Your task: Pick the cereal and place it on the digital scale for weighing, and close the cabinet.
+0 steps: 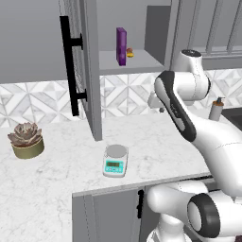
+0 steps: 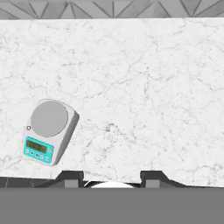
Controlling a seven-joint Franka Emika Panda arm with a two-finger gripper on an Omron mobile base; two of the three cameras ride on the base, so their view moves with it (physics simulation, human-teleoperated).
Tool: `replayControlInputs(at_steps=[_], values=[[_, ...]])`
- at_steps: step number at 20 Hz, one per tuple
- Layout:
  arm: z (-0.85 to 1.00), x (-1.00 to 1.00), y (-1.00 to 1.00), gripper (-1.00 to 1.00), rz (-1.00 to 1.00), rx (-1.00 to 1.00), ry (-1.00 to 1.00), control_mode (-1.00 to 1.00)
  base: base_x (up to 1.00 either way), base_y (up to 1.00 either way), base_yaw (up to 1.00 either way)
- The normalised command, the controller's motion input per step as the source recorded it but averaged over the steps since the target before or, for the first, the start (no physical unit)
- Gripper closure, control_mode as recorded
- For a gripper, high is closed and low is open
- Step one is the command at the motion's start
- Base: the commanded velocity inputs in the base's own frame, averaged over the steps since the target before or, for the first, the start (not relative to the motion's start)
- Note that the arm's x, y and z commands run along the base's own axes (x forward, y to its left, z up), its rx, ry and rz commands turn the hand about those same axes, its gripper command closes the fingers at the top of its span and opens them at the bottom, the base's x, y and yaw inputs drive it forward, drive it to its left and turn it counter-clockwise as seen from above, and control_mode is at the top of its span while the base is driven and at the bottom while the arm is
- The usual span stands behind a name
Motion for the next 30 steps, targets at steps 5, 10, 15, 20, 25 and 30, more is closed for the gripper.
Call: replayControlInputs(at_steps=[5, 10, 15, 20, 25, 30], values=[[0.00, -0.37, 0.10, -1.00, 0.02, 0.00, -0.04, -1.00, 0.00, 0.00, 0.00], [0.41, -0.47, 0.21, -1.00, 0.00, 0.00, -0.21, -1.00, 0.00, 0.00, 0.00], [0.85, -0.29, 0.24, -1.00, 0.00, 0.00, -0.29, -1.00, 0.00, 0.00, 0.00], [0.85, -0.09, 0.27, -1.00, 0.00, 0.00, -0.26, -1.00, 0.00, 0.00, 0.00], [0.74, -0.01, 0.28, -1.00, 0.02, 0.00, -0.27, -1.00, 0.00, 0.00, 0.00], [0.43, 0.04, 0.16, -1.00, 0.04, 0.00, -0.20, -1.00, 0.00, 0.00, 0.00]])
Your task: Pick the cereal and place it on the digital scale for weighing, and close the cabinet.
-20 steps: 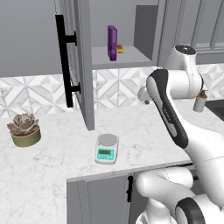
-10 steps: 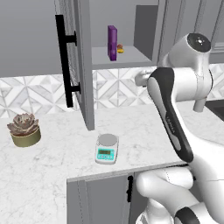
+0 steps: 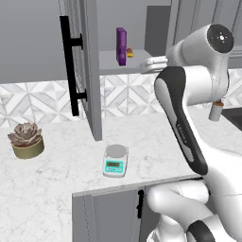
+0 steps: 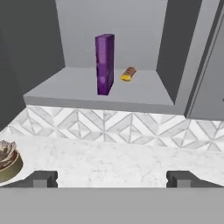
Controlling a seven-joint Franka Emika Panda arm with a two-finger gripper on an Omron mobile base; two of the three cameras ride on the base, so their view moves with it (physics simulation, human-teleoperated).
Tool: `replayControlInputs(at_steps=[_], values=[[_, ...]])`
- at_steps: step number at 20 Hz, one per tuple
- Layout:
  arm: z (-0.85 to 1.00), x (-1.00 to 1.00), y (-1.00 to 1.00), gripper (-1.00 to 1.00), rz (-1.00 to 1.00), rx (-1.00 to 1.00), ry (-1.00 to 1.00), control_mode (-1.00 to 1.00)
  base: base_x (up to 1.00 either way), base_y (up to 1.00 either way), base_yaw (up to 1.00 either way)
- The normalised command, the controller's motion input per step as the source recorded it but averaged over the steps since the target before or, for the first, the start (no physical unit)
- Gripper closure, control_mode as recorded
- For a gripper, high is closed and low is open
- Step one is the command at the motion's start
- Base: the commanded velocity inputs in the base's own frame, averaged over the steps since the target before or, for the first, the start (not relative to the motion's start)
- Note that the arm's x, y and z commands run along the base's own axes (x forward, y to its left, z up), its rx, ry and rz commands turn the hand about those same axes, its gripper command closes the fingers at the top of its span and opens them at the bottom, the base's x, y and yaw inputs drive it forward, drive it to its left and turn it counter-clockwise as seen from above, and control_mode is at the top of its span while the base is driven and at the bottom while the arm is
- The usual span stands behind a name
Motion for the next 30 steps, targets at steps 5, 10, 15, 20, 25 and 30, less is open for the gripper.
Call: replayControlInputs(at_steps=[5, 10, 15, 20, 25, 30], values=[[0.24, 0.32, 0.21, -1.00, 0.00, 0.00, -0.12, -1.00, 0.00, 0.00, 0.00], [0.05, 0.33, 0.04, -1.00, 0.00, 0.00, -0.02, -1.00, 0.00, 0.00, 0.00], [0.00, 0.41, 0.01, -1.00, 0.00, 0.00, 0.00, -1.00, 0.00, 0.00, 0.00], [0.00, 0.47, 0.00, -1.00, 0.00, 0.00, 0.00, -1.00, 0.00, 0.00, 0.00], [0.01, 0.39, 0.01, -1.00, 0.00, 0.00, 0.00, -1.00, 0.00, 0.00, 0.00], [0.03, 0.26, 0.06, -1.00, 0.00, 0.00, 0.00, -1.00, 0.00, 0.00, 0.00]])
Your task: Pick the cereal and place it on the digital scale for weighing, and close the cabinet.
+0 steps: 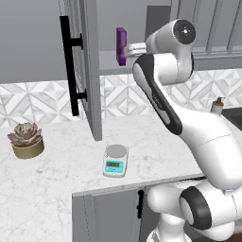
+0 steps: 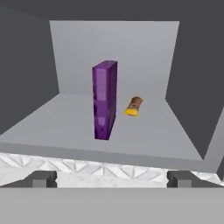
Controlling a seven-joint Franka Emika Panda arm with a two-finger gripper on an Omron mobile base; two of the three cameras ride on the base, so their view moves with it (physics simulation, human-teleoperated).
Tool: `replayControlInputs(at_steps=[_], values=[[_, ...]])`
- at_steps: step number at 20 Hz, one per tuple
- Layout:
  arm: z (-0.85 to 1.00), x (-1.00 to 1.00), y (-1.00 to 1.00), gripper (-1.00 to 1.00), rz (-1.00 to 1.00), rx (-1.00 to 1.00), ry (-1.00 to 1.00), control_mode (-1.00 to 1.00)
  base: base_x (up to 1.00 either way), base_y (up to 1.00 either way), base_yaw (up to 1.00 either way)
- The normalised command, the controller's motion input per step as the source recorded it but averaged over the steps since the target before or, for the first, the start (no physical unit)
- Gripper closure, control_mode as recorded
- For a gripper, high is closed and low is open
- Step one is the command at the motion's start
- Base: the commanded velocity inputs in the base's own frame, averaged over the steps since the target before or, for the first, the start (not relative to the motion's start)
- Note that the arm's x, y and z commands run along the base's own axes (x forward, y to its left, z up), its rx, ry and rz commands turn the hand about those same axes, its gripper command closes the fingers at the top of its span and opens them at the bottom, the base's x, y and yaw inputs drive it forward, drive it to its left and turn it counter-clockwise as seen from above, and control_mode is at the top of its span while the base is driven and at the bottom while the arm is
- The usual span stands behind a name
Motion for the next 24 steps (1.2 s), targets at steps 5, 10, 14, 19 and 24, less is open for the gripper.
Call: replayControlInputs(at_steps=[5, 10, 14, 19, 24], values=[[0.07, 0.35, 0.23, -1.00, 0.00, 0.00, 0.00, -1.00, 0.00, 0.00, 0.00], [0.14, 0.43, 0.25, -1.00, 0.00, 0.00, -0.01, -1.00, 0.00, 0.00, 0.00], [0.18, 0.40, 0.01, -1.00, 0.00, 0.00, 0.00, -1.00, 0.00, 0.00, 0.00], [0.19, 0.41, 0.00, -1.00, 0.00, 0.00, 0.00, -1.00, 0.00, 0.00, 0.00], [0.02, 0.50, 0.01, -1.00, 0.00, 0.02, 0.00, -1.00, 0.00, 0.00, 0.00]])
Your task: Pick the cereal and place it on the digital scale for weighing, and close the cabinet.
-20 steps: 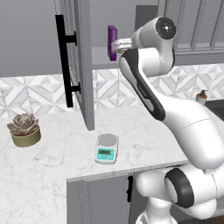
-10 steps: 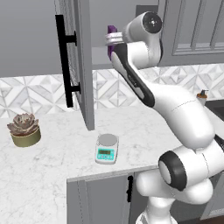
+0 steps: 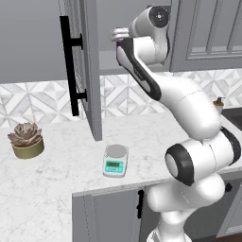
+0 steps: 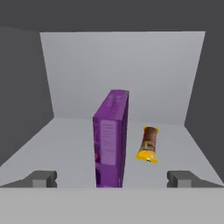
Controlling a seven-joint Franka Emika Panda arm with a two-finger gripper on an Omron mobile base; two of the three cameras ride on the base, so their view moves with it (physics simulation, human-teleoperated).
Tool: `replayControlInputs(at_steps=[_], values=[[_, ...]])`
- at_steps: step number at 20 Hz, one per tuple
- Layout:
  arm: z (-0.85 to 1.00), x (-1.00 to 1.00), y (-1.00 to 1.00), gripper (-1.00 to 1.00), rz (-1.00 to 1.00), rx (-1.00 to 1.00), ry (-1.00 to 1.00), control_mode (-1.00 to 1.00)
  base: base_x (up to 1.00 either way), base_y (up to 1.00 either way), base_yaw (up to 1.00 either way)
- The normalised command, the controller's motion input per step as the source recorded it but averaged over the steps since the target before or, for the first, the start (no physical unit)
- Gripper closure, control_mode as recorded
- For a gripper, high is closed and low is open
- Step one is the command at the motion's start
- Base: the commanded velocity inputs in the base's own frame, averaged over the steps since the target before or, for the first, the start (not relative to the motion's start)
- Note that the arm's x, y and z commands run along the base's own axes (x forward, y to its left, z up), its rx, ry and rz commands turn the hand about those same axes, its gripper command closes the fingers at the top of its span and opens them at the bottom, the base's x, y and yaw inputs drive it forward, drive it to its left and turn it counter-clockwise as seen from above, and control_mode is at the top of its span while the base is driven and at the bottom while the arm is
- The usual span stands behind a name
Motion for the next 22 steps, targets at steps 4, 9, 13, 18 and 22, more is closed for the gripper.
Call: replayControlInputs(at_steps=[4, 9, 13, 18, 22], values=[[-0.01, 0.53, 0.16, -1.00, 0.00, 0.03, 0.00, -1.00, 0.00, 0.00, 0.00], [-0.01, 0.44, 0.04, -1.00, 0.00, 0.05, 0.02, -1.00, 0.00, 0.00, 0.00], [-0.03, 0.42, 0.00, -1.00, 0.00, 0.01, 0.00, -1.00, 0.00, 0.00, 0.00], [-0.21, 0.37, 0.06, 1.00, 0.00, 0.00, 0.00, -1.00, 0.00, 0.00, 0.00], [-0.05, 0.11, 0.01, 1.00, 0.00, 0.00, 0.00, -1.00, 0.00, 0.00, 0.00]])
